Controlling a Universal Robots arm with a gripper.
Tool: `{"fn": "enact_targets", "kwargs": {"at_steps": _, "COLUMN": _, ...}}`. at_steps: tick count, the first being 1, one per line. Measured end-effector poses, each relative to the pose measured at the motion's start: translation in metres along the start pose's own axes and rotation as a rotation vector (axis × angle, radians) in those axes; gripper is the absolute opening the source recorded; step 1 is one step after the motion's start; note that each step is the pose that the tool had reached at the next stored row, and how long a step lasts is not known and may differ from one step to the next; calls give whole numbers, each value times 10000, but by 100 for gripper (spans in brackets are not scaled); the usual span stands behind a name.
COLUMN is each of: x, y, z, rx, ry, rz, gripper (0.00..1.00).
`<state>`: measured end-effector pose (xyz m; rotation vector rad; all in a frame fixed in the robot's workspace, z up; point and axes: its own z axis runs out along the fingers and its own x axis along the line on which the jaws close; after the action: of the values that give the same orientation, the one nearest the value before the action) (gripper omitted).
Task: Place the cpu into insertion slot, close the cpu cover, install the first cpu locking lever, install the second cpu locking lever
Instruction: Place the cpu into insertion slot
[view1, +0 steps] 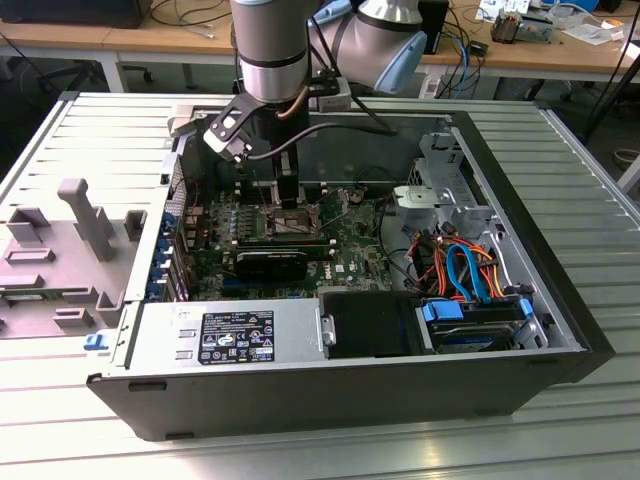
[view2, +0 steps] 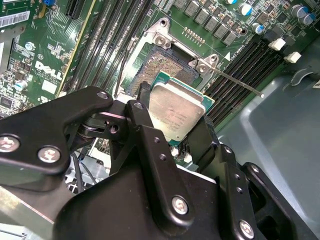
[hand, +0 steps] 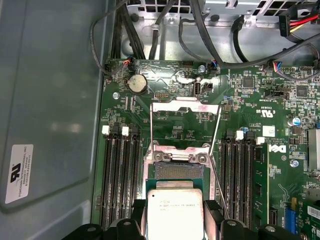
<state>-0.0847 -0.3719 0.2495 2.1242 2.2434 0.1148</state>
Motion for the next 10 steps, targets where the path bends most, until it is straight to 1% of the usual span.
{"fn": "enact_targets", "kwargs": {"at_steps": 7, "x": 0, "y": -1, "z": 8, "rx": -3, "ry": 3, "rz": 0, "gripper": 55}}
{"fn": "enact_targets", "kwargs": {"at_steps": 10, "x": 0, "y": -1, "z": -7, "rx": 1, "ry": -27, "rz": -2, "gripper": 55}}
